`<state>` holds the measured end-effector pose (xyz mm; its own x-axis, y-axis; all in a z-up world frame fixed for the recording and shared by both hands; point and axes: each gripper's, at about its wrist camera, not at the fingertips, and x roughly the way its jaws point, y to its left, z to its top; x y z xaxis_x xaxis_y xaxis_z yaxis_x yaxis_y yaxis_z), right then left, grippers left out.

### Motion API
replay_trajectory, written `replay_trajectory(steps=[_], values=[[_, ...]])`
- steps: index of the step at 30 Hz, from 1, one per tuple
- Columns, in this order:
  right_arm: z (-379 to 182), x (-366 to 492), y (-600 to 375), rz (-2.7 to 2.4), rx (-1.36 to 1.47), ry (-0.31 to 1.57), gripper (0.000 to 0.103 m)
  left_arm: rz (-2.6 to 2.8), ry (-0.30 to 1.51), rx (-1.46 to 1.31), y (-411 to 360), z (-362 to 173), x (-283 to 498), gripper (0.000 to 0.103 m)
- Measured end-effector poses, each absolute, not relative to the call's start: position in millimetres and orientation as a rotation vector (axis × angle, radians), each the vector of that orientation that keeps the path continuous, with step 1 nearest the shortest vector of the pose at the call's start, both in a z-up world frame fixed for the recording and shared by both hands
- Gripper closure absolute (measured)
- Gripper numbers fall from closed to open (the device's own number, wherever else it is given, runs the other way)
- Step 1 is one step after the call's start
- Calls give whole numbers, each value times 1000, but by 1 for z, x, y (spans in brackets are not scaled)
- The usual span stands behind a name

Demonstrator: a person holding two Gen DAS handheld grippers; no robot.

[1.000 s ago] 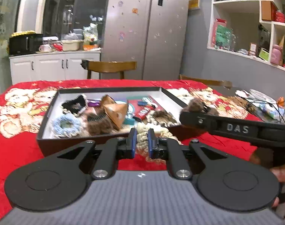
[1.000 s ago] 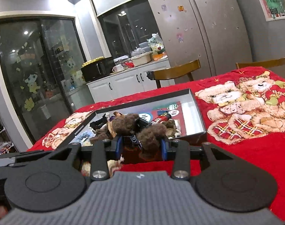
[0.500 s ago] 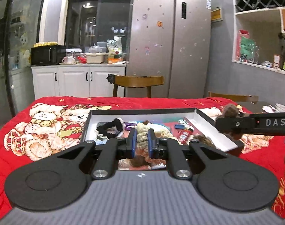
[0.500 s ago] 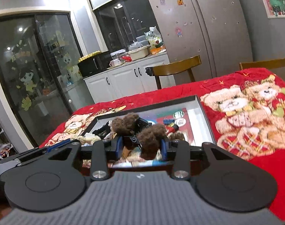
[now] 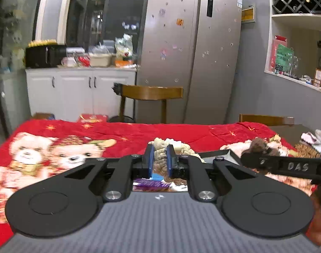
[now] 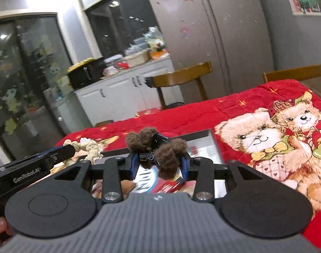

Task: Organize objects
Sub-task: 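Lift and carry the pompom tie and white scrunchie over the box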

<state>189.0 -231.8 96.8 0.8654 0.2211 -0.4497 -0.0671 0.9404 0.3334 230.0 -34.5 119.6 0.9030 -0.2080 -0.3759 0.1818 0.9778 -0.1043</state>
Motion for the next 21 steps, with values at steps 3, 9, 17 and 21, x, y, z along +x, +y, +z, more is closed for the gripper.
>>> replay_trajectory(steps=[3, 9, 17, 21], values=[[85, 217, -245, 152, 368, 549, 61, -218, 432, -101, -43, 111, 260, 88], [64, 255, -250, 163, 367, 602, 61, -229, 481, -145, -47, 83, 294, 88], [45, 270, -242, 162, 328, 680, 60, -252, 536, -97, -46, 67, 307, 88], [46, 269, -238, 127, 314, 686, 59, -233, 536, -66, -52, 65, 307, 88]])
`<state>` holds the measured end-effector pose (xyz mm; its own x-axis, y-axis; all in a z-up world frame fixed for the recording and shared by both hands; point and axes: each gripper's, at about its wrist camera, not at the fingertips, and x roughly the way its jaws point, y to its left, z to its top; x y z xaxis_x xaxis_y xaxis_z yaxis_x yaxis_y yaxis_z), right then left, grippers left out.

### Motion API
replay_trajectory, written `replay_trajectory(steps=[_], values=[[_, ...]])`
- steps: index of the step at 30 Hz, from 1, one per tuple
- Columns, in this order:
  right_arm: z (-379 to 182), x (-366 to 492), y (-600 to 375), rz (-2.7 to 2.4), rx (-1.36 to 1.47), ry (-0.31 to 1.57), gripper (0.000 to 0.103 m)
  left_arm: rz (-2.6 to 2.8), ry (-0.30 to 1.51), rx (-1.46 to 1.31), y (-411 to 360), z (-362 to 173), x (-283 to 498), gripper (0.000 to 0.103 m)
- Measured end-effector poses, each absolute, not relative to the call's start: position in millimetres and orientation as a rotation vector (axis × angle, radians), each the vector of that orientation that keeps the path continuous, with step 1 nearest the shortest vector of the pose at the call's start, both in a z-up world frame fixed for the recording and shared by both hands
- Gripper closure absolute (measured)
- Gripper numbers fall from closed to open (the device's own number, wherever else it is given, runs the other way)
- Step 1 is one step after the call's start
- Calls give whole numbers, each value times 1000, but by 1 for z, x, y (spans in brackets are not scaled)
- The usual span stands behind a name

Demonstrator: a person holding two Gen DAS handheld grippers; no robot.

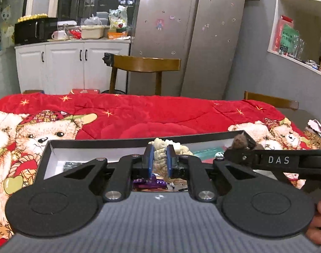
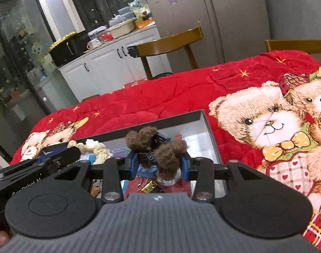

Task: Organize objects
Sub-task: 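Lift and carry the pompom tie and white scrunchie over the box, then open both tools to release the pompom tie and scrunchie into the box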

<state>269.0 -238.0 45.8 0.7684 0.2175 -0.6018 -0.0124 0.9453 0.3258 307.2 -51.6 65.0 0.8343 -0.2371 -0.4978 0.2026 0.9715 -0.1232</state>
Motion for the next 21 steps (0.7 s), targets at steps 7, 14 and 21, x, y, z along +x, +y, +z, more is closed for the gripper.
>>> replay_trajectory(steps=[7, 14, 21], values=[[44, 269, -234, 124, 287, 698, 56, -235, 571, -59, -52, 62, 311, 87], [44, 269, -231, 153, 286, 694, 28, -244, 575, -63, -50, 64, 310, 68], [66, 255, -243, 189, 390, 653, 25, -209, 499, -61, -37, 104, 292, 46]])
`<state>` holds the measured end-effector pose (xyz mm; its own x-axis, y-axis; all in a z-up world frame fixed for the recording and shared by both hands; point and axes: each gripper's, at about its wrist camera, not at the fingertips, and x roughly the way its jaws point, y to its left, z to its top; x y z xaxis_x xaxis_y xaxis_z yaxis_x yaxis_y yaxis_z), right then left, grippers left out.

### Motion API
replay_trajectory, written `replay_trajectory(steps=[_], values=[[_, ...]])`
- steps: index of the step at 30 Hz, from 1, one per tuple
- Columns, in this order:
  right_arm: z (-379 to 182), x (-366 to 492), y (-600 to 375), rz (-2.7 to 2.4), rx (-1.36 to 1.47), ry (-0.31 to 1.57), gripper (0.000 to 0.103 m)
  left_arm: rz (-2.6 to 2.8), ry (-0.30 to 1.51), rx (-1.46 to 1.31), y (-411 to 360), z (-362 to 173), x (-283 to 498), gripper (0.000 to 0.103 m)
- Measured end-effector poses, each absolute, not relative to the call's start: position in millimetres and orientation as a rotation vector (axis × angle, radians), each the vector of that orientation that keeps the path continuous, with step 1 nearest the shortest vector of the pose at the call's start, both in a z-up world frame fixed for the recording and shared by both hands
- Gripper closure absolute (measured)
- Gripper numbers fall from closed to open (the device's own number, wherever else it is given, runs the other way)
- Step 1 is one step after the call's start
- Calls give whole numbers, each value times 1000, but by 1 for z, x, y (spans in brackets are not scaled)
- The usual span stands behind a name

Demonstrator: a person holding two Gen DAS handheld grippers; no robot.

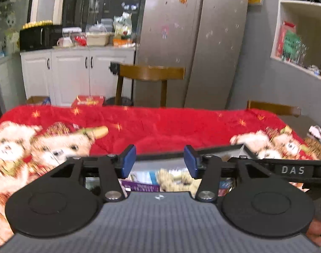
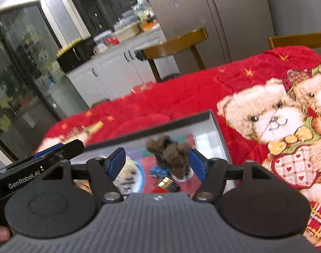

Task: Organize objects

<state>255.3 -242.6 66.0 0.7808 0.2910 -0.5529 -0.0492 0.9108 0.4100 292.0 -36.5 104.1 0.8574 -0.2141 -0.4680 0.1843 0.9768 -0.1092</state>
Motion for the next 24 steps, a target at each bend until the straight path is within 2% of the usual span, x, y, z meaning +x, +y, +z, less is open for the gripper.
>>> replay_trajectory(steps=[4, 9, 12, 13, 14, 18, 24], values=[[102, 228, -253, 267, 436, 567, 15, -187, 385, -67, -23, 147, 252, 31], [149, 176, -264, 284, 476, 438, 3, -175, 299, -155, 1, 189, 190, 27], [174, 143, -266, 299, 464, 384, 2, -162, 258, -144, 10, 205, 153, 26], [180, 132, -266, 302, 446, 365, 2, -148, 242, -138, 13, 208, 138, 22], [186, 119, -265, 299, 426, 342, 0, -132, 233, -133, 15, 207, 123, 17], [190, 63, -255, 271, 349, 234, 0, -81, 237, -107, 17, 187, 64, 14], [145, -8, -230, 221, 227, 189, 0, -119, 364, -66, 8, 124, -4, 12]])
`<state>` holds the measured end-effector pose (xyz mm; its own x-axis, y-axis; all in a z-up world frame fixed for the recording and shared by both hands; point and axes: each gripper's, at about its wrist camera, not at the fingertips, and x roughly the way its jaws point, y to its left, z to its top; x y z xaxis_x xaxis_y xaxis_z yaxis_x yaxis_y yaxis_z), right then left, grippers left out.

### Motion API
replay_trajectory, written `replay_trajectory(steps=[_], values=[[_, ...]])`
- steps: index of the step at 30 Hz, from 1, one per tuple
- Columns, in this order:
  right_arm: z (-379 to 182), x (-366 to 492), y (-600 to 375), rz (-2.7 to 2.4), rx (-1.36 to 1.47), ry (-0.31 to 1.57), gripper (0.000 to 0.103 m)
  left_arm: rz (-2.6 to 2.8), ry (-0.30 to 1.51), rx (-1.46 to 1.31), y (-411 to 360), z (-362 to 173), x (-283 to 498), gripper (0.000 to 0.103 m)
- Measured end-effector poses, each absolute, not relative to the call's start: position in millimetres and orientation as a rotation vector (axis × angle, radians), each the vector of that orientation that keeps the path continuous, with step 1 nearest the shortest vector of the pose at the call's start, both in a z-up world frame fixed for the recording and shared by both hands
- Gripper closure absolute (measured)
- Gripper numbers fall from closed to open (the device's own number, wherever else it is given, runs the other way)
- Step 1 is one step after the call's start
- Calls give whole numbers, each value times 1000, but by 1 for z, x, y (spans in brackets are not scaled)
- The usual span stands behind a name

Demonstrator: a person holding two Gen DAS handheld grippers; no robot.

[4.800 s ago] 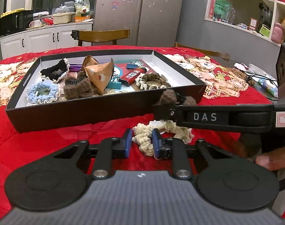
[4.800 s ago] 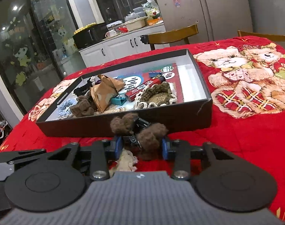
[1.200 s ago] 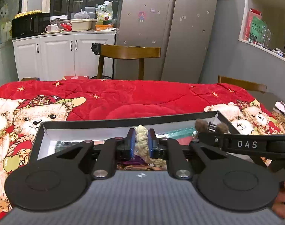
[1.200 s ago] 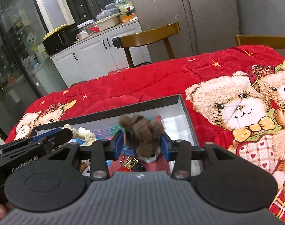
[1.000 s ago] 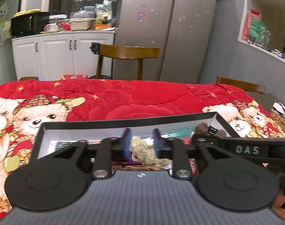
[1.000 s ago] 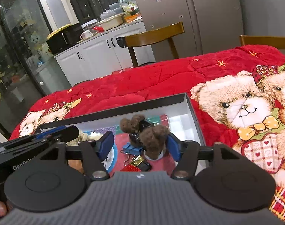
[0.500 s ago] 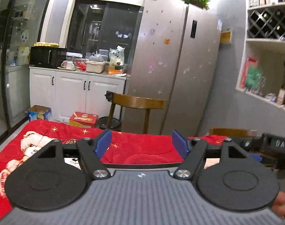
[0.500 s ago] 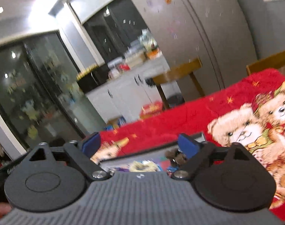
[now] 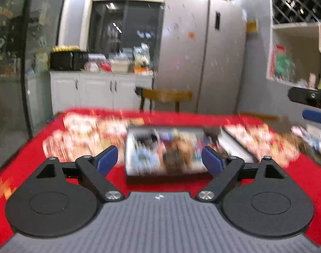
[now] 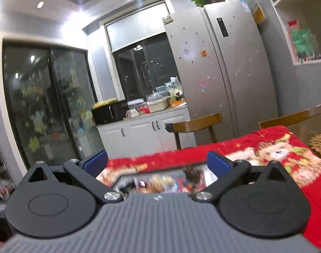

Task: Organize objects

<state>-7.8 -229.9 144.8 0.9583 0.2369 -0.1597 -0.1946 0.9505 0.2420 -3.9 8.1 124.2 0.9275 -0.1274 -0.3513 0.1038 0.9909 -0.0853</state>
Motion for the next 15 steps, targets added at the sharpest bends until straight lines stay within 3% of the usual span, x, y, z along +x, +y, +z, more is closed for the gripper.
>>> replay_trajectory(steps=[6, 10, 15], values=[[87, -35, -210, 254, 100, 288, 0, -195, 442, -113, -3, 72, -20, 12], [60, -37, -216, 209, 143, 358, 0, -161, 373, -75, -10, 60, -31, 12], [50, -32, -217, 174, 124, 372, 0, -136, 412, -26, -19, 54, -13, 12]])
